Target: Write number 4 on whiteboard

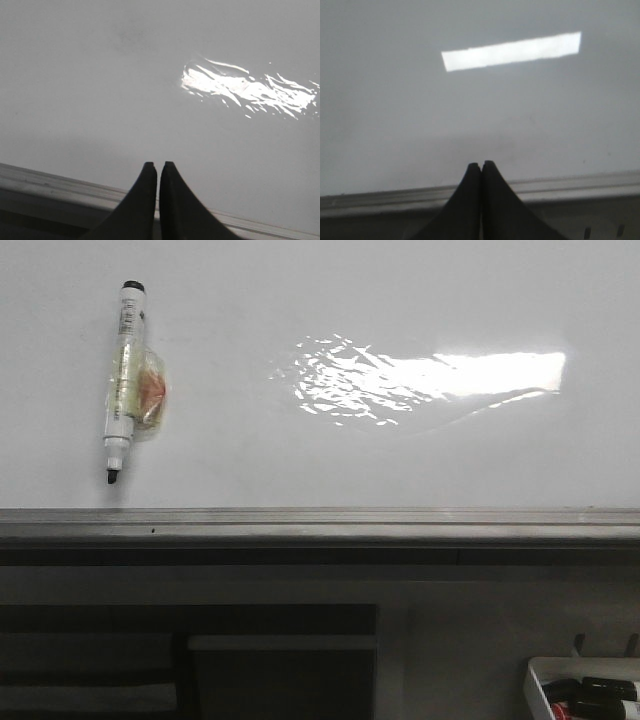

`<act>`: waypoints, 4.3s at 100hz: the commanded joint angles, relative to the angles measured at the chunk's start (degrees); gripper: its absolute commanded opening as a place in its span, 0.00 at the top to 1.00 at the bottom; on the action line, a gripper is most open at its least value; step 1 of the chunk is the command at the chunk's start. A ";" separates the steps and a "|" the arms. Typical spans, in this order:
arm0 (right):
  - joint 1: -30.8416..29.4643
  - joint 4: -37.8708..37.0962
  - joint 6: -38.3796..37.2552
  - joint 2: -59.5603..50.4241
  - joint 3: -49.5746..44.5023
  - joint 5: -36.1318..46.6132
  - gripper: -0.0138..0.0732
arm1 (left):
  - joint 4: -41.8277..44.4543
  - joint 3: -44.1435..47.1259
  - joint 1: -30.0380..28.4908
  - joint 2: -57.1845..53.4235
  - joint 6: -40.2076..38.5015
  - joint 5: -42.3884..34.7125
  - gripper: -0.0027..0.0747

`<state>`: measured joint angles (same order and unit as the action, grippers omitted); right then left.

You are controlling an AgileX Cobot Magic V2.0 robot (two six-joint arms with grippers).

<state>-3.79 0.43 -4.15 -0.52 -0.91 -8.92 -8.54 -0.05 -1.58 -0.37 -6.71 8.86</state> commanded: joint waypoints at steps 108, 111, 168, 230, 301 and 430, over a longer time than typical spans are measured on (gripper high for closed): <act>-0.28 1.89 -0.12 24.66 11.60 8.16 0.91 | 28.41 -15.49 19.65 49.80 -11.64 -45.15 0.43; -0.28 1.89 -0.12 24.66 11.60 8.16 0.91 | 27.31 -15.49 22.04 49.98 -11.63 -44.15 0.43; 1.58 1.89 -0.12 24.66 11.60 10.79 0.91 | 14.90 -16.09 36.92 59.45 -15.70 -39.60 0.43; 4.79 1.89 -0.12 24.66 11.60 10.45 0.91 | 12.49 -21.14 36.92 72.28 -15.70 -40.79 0.53; 48.24 4.23 -0.12 40.27 26.77 -7.43 0.91 | 52.96 -21.03 36.92 70.59 -14.80 -47.09 0.99; 59.21 -0.43 7.14 62.75 51.02 -13.49 0.78 | 58.69 -21.14 36.92 70.50 -1.48 -54.59 0.99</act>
<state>55.36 0.78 2.43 62.70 48.09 -26.50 52.07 -19.73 35.08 71.52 -8.24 -41.51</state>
